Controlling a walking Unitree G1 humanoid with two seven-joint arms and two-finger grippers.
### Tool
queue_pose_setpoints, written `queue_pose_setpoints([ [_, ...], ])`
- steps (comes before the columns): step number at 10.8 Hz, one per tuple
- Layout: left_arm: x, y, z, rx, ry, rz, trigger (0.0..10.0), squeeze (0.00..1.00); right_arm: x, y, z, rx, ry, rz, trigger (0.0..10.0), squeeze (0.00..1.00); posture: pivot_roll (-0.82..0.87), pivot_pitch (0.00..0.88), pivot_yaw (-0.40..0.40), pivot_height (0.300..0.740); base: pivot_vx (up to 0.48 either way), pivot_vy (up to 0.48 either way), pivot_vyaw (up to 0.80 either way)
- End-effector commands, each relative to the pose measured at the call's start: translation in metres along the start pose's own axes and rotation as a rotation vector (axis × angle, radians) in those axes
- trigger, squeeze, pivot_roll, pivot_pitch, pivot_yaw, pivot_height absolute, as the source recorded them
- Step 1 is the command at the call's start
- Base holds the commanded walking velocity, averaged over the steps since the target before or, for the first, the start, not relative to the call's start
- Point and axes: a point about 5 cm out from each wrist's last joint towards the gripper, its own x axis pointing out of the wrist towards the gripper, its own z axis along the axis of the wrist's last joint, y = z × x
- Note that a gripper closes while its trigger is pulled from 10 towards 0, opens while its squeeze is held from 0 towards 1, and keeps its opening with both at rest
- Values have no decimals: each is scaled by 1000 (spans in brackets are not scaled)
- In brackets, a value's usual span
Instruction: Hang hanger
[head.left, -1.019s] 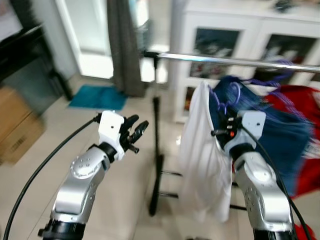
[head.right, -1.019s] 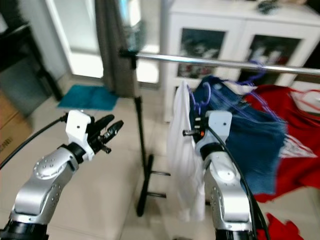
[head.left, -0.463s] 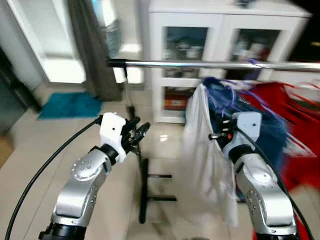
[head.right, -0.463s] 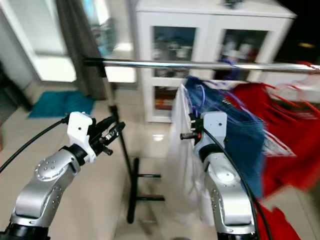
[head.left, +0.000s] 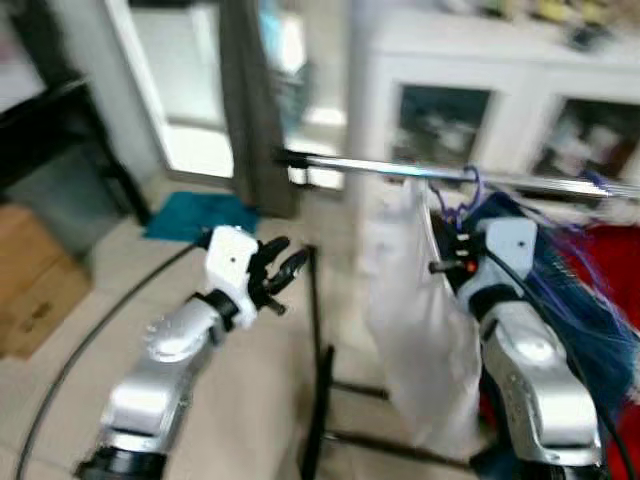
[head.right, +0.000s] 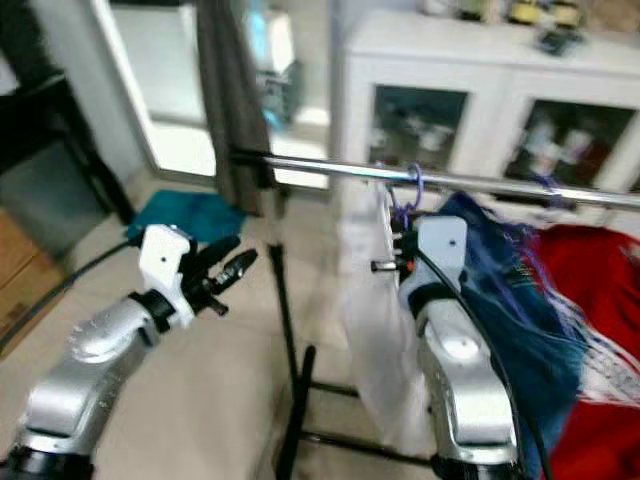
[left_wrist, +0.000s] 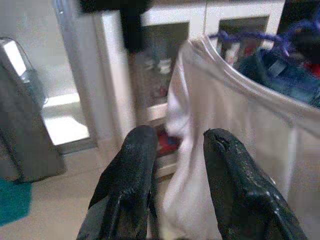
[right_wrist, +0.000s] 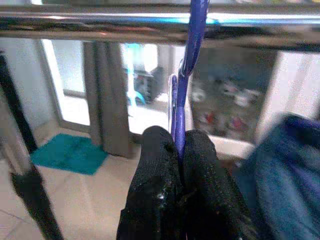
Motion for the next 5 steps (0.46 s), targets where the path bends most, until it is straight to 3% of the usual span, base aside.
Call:
queue_pose_setpoints([
  [1, 3, -1, 1, 10, 9, -40, 10000, 0, 1, 5, 10, -8, -40, 22, 10000, 0, -111, 0, 15, 740, 0, 0, 0],
  [5, 6, -6, 6, 13, -8, -191, 10000, 0, 3, 2, 19, -4, -79, -6, 10000, 0, -115, 0, 21, 740, 0, 0, 0],
])
